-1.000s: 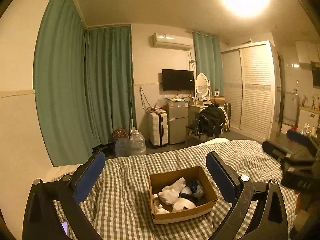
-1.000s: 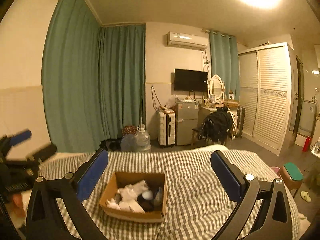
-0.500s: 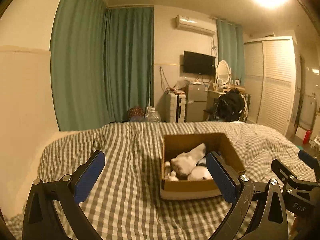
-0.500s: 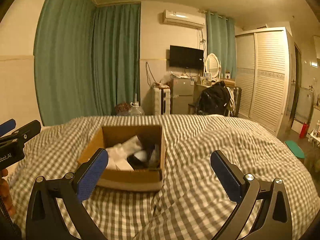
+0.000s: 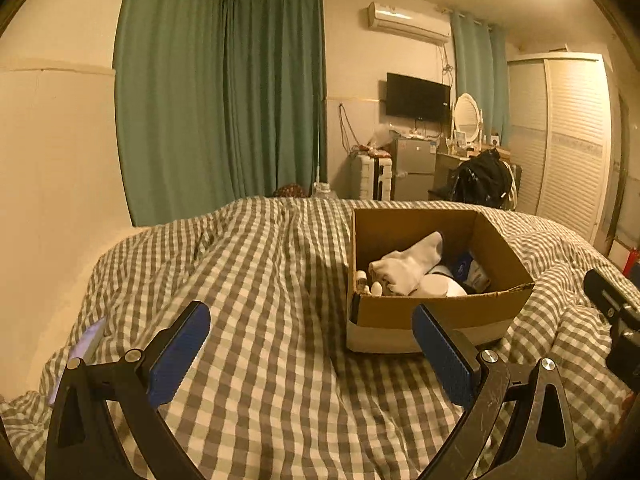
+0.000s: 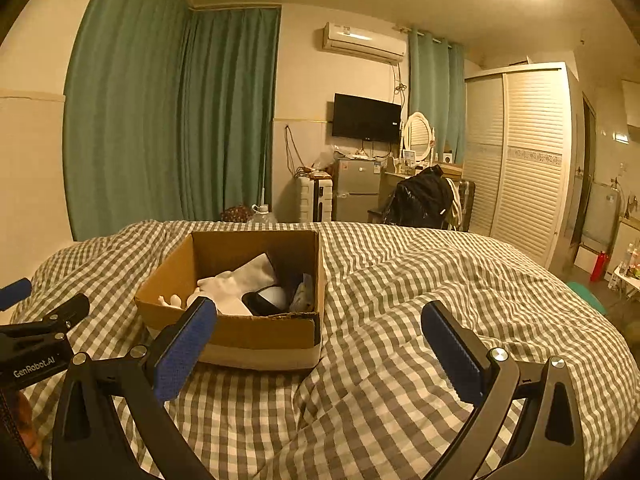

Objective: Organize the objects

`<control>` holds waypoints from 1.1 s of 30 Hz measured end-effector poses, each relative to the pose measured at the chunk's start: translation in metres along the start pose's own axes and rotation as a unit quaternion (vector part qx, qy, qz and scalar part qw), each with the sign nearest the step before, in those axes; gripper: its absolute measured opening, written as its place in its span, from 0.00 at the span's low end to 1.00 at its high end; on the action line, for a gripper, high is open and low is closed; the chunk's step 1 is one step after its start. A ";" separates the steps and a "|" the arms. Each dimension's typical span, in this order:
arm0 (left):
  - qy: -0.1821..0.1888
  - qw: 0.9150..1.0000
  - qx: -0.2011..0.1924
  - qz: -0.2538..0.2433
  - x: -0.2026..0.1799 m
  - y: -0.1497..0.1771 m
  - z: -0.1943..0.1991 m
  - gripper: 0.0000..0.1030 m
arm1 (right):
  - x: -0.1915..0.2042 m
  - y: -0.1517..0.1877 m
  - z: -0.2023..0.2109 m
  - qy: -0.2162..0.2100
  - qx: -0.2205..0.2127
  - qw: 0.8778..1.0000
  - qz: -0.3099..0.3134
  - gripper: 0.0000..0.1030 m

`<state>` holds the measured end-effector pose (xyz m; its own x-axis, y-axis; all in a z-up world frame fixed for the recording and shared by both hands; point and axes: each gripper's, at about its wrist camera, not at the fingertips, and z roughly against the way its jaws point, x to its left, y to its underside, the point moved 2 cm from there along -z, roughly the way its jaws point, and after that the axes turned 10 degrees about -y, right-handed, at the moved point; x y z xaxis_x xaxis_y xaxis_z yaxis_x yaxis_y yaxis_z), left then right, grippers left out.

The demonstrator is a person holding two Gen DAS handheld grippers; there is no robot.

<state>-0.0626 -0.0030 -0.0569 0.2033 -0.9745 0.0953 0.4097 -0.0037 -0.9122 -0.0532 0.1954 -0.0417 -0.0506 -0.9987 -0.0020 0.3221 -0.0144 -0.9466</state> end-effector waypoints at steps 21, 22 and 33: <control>-0.011 1.000 -0.002 -0.017 0.000 0.001 0.005 1.00 | 0.006 0.005 -0.004 0.003 0.012 1.000 0.012 1.00; -0.011 1.000 -0.002 -0.017 0.000 0.001 0.005 1.00 | 0.006 0.005 -0.004 0.004 0.012 1.000 0.011 1.00; -0.013 1.000 0.000 -0.018 0.001 0.002 0.004 1.00 | 0.008 0.006 -0.005 0.006 0.014 1.000 0.014 1.00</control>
<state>-0.0581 -0.0032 -0.0567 0.2115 -0.9675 0.1388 0.4164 -0.0393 -0.9083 -0.0562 0.1880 -0.0489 -0.0526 -0.9981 -0.0324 0.3501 0.0119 -0.9366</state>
